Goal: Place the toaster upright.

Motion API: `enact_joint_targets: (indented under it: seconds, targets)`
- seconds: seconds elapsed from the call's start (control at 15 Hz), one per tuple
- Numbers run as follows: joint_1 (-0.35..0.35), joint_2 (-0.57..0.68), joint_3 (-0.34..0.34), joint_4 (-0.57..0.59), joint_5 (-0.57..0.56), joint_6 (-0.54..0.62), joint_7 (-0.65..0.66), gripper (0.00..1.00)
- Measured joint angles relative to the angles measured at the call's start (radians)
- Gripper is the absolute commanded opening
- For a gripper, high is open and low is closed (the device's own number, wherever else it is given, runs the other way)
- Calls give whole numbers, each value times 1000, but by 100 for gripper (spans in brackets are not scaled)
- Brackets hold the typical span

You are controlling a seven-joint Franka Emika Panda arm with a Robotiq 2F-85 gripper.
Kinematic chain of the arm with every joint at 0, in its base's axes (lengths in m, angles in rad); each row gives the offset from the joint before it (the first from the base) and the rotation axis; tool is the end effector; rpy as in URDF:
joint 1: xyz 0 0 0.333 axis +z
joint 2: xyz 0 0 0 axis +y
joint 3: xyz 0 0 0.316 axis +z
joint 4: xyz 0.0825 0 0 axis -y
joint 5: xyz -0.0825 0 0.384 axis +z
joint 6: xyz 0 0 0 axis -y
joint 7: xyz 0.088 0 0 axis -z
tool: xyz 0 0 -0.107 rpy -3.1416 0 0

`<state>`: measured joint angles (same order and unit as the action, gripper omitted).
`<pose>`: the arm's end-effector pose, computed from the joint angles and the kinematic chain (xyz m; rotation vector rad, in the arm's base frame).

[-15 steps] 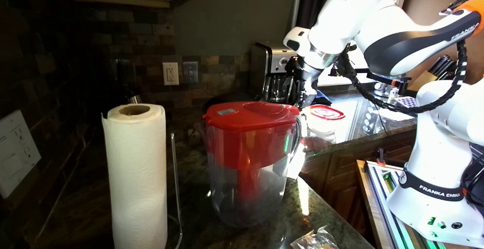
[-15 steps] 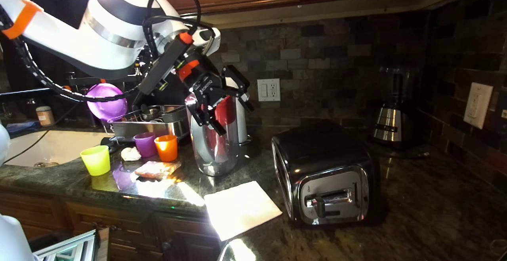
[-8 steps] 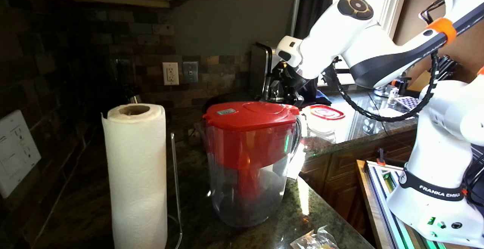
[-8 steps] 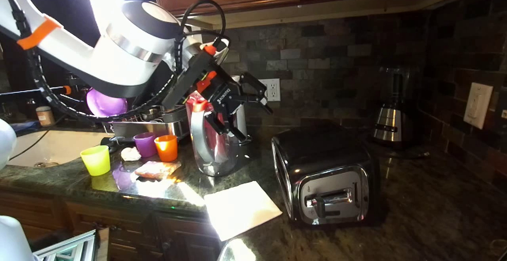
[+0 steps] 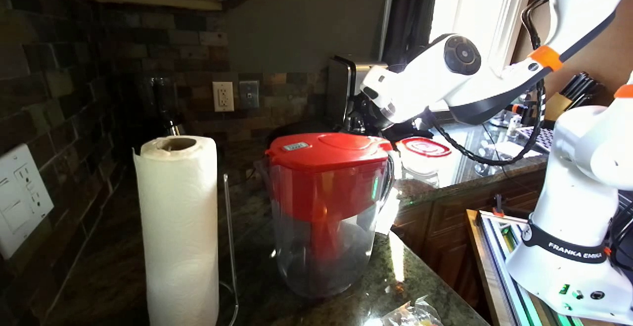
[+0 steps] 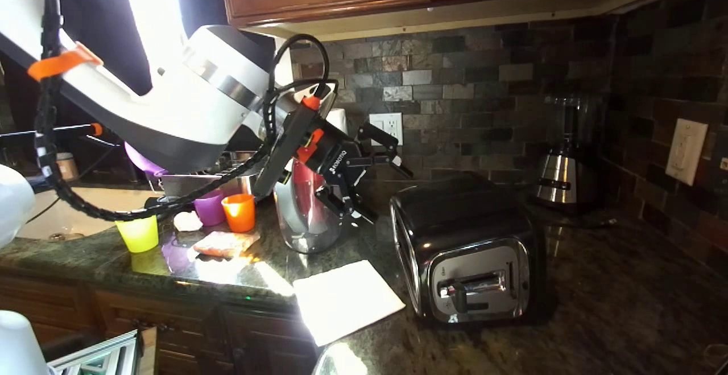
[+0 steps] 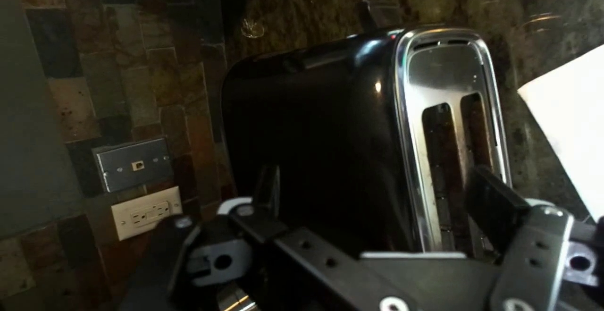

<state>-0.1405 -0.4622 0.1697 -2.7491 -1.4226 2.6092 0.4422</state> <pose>0.3820 0.0287 0.3714 2.0733 0.8545 0.4977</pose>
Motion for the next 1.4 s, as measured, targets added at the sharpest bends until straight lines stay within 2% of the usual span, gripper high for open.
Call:
enact_joint_targets:
  seconds: [0.2, 0.53, 1.27, 1.4]
  targets:
    - [-10, 27, 2, -1, -150, 0, 177, 100]
    - [-11, 81, 2, -1, -306, 0, 379, 100]
    - [-2, 147, 2, 4, -627, -19, 688, 100]
    - [48, 159, -42, 6, -655, -58, 701, 100]
